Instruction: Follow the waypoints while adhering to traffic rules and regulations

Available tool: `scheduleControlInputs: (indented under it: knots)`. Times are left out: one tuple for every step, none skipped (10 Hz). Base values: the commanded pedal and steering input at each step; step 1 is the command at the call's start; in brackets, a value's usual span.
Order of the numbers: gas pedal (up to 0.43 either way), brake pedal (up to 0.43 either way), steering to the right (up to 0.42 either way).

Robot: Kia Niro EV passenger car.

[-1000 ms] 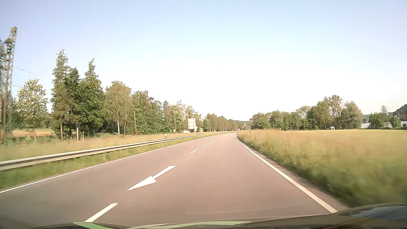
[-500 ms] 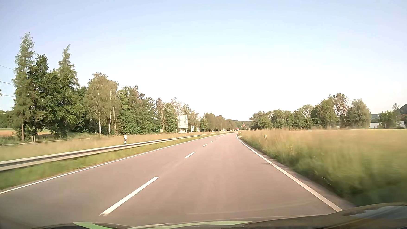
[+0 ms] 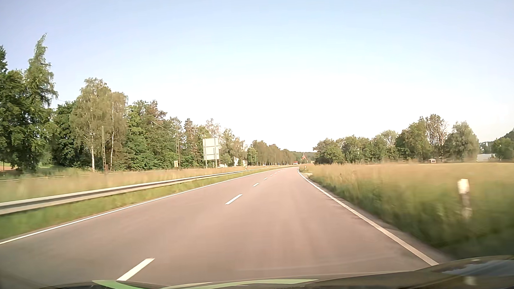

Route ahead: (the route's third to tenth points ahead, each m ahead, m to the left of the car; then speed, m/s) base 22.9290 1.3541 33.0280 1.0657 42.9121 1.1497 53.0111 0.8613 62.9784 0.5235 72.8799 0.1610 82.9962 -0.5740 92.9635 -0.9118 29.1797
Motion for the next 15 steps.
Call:
scheduleControlInputs:
  knots:
    - [0.138, 0.0, 0.005]
    - [0.138, 0.0, 0.005]
    - [0.138, 0.0, 0.005]
    - [0.15, 0.0, 0.005]
    - [0.169, 0.0, 0.005]
    - [0.189, 0.0, 0.003]
    - [0.189, 0.0, 0.003]
    - [0.197, 0.0, 0.003]
    - [0.209, 0.0, 0.003]
    - [0.209, 0.0, 0.003]
    - [0.209, 0.0, 0.003]
    - [0.197, 0.0, 0.002]
    - [0.169, 0.0, 0.002]
    - [0.138, 0.0, 0.002]
    - [0.138, 0.0, 0.003]
